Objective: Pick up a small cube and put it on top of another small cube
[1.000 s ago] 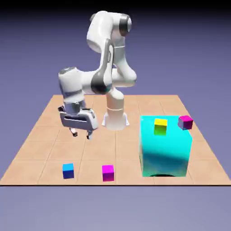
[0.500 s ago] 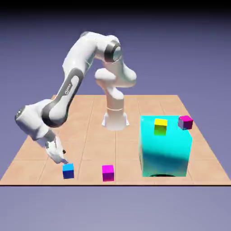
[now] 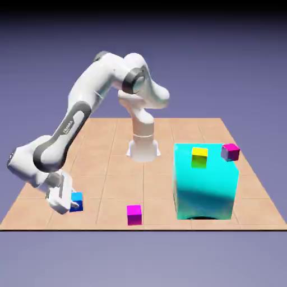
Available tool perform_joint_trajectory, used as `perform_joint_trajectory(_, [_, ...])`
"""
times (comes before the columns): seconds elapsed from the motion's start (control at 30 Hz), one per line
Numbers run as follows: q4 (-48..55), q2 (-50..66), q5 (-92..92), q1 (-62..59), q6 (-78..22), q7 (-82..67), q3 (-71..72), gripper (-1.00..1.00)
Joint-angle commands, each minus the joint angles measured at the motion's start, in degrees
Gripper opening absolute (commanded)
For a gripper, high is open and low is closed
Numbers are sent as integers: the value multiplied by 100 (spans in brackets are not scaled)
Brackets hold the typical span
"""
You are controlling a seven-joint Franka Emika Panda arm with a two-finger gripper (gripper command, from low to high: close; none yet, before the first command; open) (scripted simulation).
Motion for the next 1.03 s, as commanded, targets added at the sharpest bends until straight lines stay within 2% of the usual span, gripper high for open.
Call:
perform_joint_trajectory(0.0, [-120,-208,-18,111,48,189,79,-100])
perform_joint_trajectory(0.7, [-2651,-4570,-130,2446,1114,4110,1737,-100])
perform_joint_trajectory(0.77, [-2682,-4624,-131,2475,1127,4159,1758,-100])
perform_joint_trajectory(0.9, [-3136,-4269,325,2718,1946,3811,2001,-100])
perform_joint_trajectory(0.93, [-3136,-4269,325,2718,1946,3811,2001,100])
perform_joint_trajectory(1.0, [-2999,-4377,187,2644,1697,3917,1927,100])
